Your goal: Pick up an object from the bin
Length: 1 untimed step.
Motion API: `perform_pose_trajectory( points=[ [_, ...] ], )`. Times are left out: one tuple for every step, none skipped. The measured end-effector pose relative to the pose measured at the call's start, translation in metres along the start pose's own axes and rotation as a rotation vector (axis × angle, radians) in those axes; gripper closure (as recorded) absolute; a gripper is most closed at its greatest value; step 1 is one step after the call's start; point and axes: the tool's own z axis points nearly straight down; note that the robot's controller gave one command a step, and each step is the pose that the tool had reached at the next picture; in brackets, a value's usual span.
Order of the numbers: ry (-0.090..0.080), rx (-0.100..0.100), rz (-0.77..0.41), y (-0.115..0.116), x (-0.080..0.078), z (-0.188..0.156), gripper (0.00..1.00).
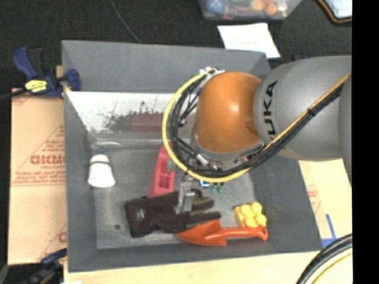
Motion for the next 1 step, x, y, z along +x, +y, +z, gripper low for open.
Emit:
perform_pose_trajectory(
  points=[
    [-0.008,-0.001,0.004,-0.0006,-0.0016,-0.0047,0.0]
  ],
)
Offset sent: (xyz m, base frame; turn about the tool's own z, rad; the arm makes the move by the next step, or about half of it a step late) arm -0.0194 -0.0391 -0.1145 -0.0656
